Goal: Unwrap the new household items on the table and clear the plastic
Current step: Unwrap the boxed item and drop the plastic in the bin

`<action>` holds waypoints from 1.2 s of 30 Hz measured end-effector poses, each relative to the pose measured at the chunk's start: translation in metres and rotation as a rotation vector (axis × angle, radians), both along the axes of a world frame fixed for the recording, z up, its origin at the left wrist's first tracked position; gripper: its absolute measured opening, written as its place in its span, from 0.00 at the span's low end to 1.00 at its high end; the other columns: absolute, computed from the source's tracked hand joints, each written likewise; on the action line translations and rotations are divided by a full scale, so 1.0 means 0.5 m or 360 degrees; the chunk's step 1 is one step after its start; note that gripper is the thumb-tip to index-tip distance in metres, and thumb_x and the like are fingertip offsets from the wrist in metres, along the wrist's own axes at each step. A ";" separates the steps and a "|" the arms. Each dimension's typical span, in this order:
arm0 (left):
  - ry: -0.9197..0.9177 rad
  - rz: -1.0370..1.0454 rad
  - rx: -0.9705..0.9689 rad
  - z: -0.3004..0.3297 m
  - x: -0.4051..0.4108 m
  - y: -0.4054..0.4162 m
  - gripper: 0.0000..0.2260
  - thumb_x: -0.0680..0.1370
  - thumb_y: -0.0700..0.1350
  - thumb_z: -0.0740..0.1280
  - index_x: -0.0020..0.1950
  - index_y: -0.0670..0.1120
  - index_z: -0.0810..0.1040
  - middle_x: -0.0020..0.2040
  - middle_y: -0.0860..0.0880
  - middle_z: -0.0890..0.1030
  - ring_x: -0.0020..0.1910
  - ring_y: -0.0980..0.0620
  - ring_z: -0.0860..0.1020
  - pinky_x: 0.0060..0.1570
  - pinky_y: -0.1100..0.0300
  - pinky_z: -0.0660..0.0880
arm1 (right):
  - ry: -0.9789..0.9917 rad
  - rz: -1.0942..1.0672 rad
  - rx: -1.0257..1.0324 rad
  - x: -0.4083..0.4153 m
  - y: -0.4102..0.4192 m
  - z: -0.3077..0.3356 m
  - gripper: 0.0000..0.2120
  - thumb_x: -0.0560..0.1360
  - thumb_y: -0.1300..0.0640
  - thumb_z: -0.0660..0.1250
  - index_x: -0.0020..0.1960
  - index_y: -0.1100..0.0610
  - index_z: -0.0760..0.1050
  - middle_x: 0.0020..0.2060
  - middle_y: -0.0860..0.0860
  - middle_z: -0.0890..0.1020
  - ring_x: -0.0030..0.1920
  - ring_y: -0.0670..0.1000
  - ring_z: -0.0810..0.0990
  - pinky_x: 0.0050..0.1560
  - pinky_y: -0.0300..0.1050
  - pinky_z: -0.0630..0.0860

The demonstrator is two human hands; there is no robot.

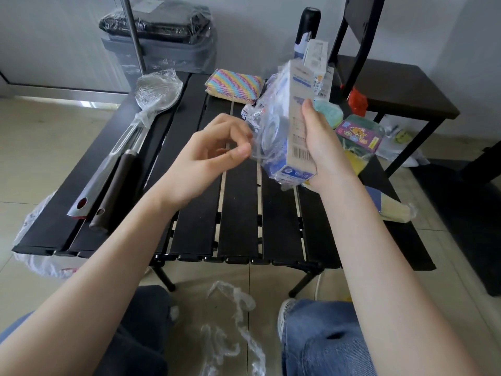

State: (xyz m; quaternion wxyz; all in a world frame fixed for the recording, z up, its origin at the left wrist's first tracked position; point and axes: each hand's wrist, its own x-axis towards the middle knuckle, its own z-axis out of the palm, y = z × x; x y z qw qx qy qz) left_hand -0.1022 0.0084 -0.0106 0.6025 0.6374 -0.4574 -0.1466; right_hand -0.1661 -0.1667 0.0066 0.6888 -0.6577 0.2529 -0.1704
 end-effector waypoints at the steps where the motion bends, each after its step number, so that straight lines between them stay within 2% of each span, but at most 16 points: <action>1: 0.0106 -0.0053 -0.0044 -0.001 -0.001 -0.001 0.06 0.76 0.46 0.64 0.39 0.50 0.75 0.52 0.52 0.75 0.53 0.55 0.74 0.54 0.62 0.70 | -0.0020 -0.0007 0.0094 0.001 0.001 -0.001 0.21 0.79 0.38 0.55 0.63 0.50 0.71 0.54 0.54 0.82 0.53 0.54 0.83 0.56 0.56 0.79; 3: 0.0351 -0.0101 -0.0165 0.001 0.000 -0.003 0.10 0.78 0.42 0.61 0.38 0.50 0.75 0.52 0.53 0.78 0.53 0.54 0.77 0.54 0.57 0.72 | -0.0133 -0.0018 0.0373 0.004 0.001 -0.003 0.17 0.80 0.39 0.56 0.58 0.50 0.74 0.55 0.55 0.82 0.55 0.56 0.82 0.60 0.60 0.77; 5: 0.0500 -0.0004 -0.0191 0.009 0.000 -0.004 0.09 0.77 0.40 0.59 0.37 0.47 0.72 0.48 0.53 0.80 0.49 0.54 0.77 0.51 0.59 0.73 | -0.0244 0.0003 0.0559 0.004 0.001 -0.005 0.16 0.82 0.42 0.55 0.57 0.51 0.75 0.55 0.55 0.82 0.57 0.56 0.81 0.63 0.60 0.74; 9: 0.0267 0.0606 -0.0060 0.002 -0.007 -0.021 0.20 0.77 0.52 0.65 0.28 0.44 0.73 0.33 0.46 0.75 0.35 0.54 0.78 0.44 0.55 0.74 | -0.0286 0.0214 0.0583 0.004 0.013 -0.012 0.22 0.80 0.40 0.56 0.68 0.51 0.71 0.63 0.57 0.79 0.61 0.57 0.79 0.64 0.60 0.73; 11: 0.0291 0.0839 -0.0091 -0.003 -0.009 -0.029 0.23 0.75 0.50 0.71 0.27 0.40 0.67 0.29 0.38 0.69 0.31 0.53 0.79 0.37 0.56 0.72 | -0.0237 0.0289 0.0529 0.003 0.020 -0.016 0.23 0.80 0.39 0.56 0.69 0.50 0.70 0.62 0.55 0.79 0.60 0.55 0.80 0.63 0.59 0.75; 13: 0.0422 0.0955 -0.0151 -0.004 0.001 -0.027 0.23 0.73 0.48 0.73 0.26 0.46 0.63 0.25 0.44 0.65 0.28 0.50 0.77 0.33 0.58 0.69 | -0.0251 0.0335 0.0548 0.001 0.023 -0.021 0.23 0.81 0.42 0.56 0.70 0.52 0.69 0.63 0.54 0.79 0.61 0.54 0.80 0.63 0.57 0.75; 15: 0.0536 0.0954 -0.0138 0.000 0.014 -0.021 0.16 0.72 0.49 0.74 0.32 0.46 0.70 0.24 0.48 0.71 0.23 0.51 0.75 0.31 0.58 0.71 | -0.0274 0.0381 0.0600 -0.001 0.029 -0.019 0.22 0.82 0.45 0.55 0.71 0.54 0.68 0.65 0.55 0.77 0.63 0.55 0.78 0.64 0.56 0.74; 17: 0.0594 0.0885 -0.0059 0.003 0.018 -0.016 0.10 0.73 0.52 0.73 0.46 0.46 0.79 0.29 0.47 0.77 0.25 0.52 0.74 0.32 0.59 0.73 | -0.0277 0.0418 0.0620 0.003 0.034 -0.025 0.22 0.82 0.45 0.53 0.72 0.54 0.67 0.66 0.55 0.76 0.64 0.55 0.77 0.63 0.54 0.75; 19: 0.0555 0.0846 -0.0047 0.001 0.015 -0.017 0.10 0.75 0.52 0.71 0.48 0.47 0.83 0.31 0.45 0.78 0.26 0.53 0.73 0.30 0.60 0.72 | -0.0288 0.0414 0.0622 0.008 0.036 -0.031 0.21 0.82 0.47 0.53 0.71 0.54 0.69 0.64 0.53 0.78 0.63 0.53 0.78 0.61 0.52 0.76; 23: 0.0128 0.1139 -0.0098 -0.004 0.005 -0.023 0.13 0.77 0.48 0.68 0.41 0.39 0.80 0.30 0.44 0.68 0.27 0.56 0.65 0.29 0.61 0.63 | -0.0076 0.0296 0.0245 0.015 0.048 -0.019 0.15 0.83 0.45 0.53 0.60 0.51 0.74 0.47 0.48 0.82 0.50 0.51 0.80 0.48 0.50 0.77; 24: 0.0033 0.1179 -0.0099 -0.001 0.001 -0.023 0.12 0.78 0.48 0.67 0.41 0.40 0.79 0.30 0.46 0.68 0.28 0.56 0.65 0.30 0.61 0.63 | -0.0030 0.0305 0.0163 0.018 0.053 -0.017 0.19 0.82 0.41 0.53 0.63 0.51 0.73 0.49 0.49 0.82 0.50 0.51 0.80 0.47 0.51 0.78; 26: -0.0088 0.1110 -0.0084 0.000 -0.012 -0.027 0.11 0.79 0.47 0.65 0.42 0.40 0.77 0.30 0.46 0.70 0.29 0.55 0.66 0.30 0.62 0.64 | 0.0017 0.0326 0.0107 0.024 0.070 -0.014 0.29 0.76 0.32 0.56 0.69 0.49 0.67 0.57 0.51 0.80 0.57 0.53 0.80 0.56 0.56 0.77; 28: 0.0001 0.0889 -0.0133 0.004 -0.031 -0.034 0.10 0.81 0.45 0.63 0.42 0.41 0.75 0.31 0.41 0.69 0.27 0.54 0.67 0.27 0.64 0.66 | -0.0037 0.0258 0.0042 0.028 0.088 -0.017 0.32 0.75 0.33 0.59 0.73 0.49 0.62 0.61 0.50 0.78 0.60 0.52 0.78 0.62 0.57 0.74; 31: 0.0322 0.0676 -0.0190 0.008 -0.048 -0.040 0.11 0.83 0.45 0.58 0.41 0.45 0.70 0.30 0.47 0.68 0.24 0.56 0.66 0.25 0.66 0.66 | -0.0179 0.0119 -0.0085 0.028 0.096 -0.028 0.19 0.79 0.40 0.59 0.66 0.47 0.65 0.60 0.46 0.78 0.59 0.48 0.78 0.64 0.53 0.74; 34: 0.0328 0.0783 -0.0149 0.002 -0.043 -0.042 0.12 0.84 0.45 0.55 0.41 0.45 0.67 0.31 0.52 0.69 0.24 0.58 0.66 0.26 0.65 0.68 | -0.0235 0.0050 -0.0320 0.022 0.083 -0.036 0.16 0.79 0.42 0.60 0.64 0.45 0.65 0.50 0.36 0.76 0.51 0.36 0.77 0.56 0.37 0.75; 36: 0.0379 0.0937 -0.0171 0.001 -0.030 -0.039 0.13 0.84 0.45 0.54 0.40 0.46 0.66 0.32 0.51 0.69 0.25 0.58 0.66 0.28 0.63 0.69 | -0.0264 0.0023 -0.0268 0.023 0.068 -0.034 0.15 0.79 0.42 0.59 0.63 0.47 0.66 0.46 0.36 0.75 0.45 0.34 0.76 0.45 0.30 0.75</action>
